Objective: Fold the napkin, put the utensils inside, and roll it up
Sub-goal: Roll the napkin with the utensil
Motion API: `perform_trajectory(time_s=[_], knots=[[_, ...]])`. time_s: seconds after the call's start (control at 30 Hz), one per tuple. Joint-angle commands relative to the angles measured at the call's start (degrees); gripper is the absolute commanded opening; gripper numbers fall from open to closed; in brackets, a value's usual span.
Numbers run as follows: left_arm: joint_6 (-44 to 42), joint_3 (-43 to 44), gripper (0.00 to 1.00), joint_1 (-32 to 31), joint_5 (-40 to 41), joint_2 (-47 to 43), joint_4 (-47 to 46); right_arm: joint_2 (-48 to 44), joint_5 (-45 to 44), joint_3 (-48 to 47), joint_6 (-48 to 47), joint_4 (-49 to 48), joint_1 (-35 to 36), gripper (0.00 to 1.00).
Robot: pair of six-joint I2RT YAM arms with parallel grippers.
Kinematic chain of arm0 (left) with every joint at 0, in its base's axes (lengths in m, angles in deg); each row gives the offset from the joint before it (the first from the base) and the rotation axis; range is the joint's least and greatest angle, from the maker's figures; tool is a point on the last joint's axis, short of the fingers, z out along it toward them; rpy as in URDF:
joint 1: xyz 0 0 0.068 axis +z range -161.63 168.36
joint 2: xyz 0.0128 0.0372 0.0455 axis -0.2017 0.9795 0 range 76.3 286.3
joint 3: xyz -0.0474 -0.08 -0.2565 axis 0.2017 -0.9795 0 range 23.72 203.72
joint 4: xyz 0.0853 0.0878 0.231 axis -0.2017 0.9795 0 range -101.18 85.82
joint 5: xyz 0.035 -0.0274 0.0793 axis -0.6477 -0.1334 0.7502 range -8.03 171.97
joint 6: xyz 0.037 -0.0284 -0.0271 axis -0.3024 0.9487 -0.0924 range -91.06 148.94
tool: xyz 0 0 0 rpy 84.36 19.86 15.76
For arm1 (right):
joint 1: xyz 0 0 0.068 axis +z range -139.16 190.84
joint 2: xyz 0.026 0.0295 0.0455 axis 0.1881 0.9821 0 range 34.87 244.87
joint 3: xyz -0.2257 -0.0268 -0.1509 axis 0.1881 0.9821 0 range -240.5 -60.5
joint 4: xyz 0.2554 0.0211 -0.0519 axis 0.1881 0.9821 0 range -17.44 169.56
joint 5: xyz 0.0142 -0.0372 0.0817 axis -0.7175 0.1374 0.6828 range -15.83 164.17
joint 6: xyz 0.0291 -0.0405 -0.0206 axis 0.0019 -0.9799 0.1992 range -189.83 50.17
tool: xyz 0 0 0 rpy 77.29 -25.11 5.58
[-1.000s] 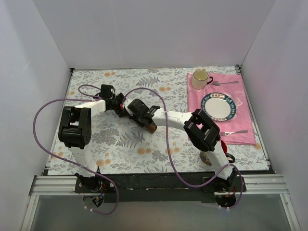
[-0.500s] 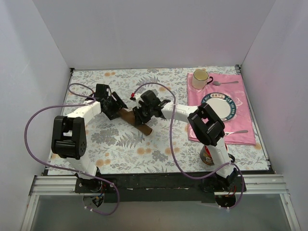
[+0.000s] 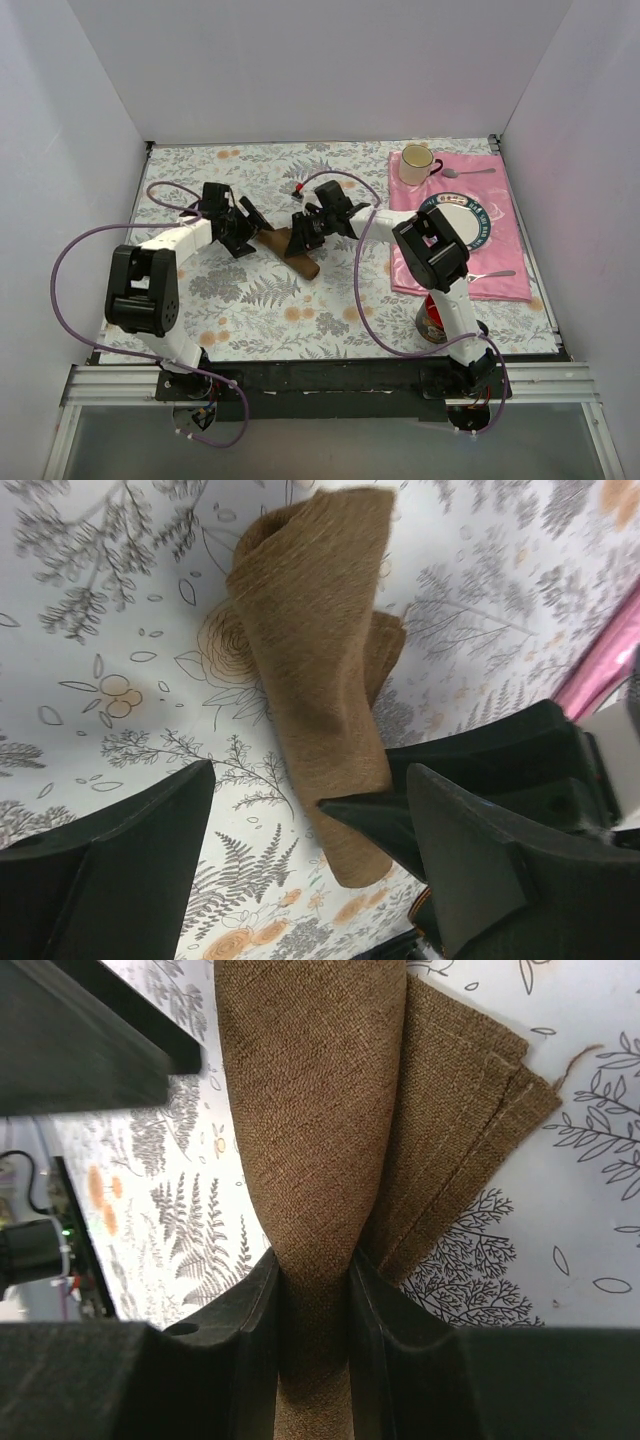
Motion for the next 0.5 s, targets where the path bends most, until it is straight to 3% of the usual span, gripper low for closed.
perform_trajectory(time_s=[0.0,0.13,0.2,0.23,0.37,0.47], knots=[[1.0,2.4,0.78,-3.1,-1.7,5.2,-0.2,3.3,6.2,4.1,5.9,-3.2,-0.9,0.14],[1.5,4.2,0.73,-3.7,0.0,9.9,0.4,3.7,8.2,4.6,6.4,-5.1,-1.5,0.15],[1.6,4.9,0.67,-3.8,1.9,11.1,0.7,3.3,5.1,2.4,3.9,-0.9,-1.4,0.18],[1.5,5.1,0.63,-3.8,2.5,11.3,0.6,3.0,3.6,1.5,0.1,2.5,-1.2,0.24],[0.6,5.5,0.32,-3.8,5.2,11.3,0.4,0.2,-2.2,-1.6,-6.5,10.5,-0.5,0.38],[0.2,5.9,0.21,-3.8,4.8,11.1,0.5,-1.7,-10.3,-5.3,-12.3,18.0,1.5,0.52]])
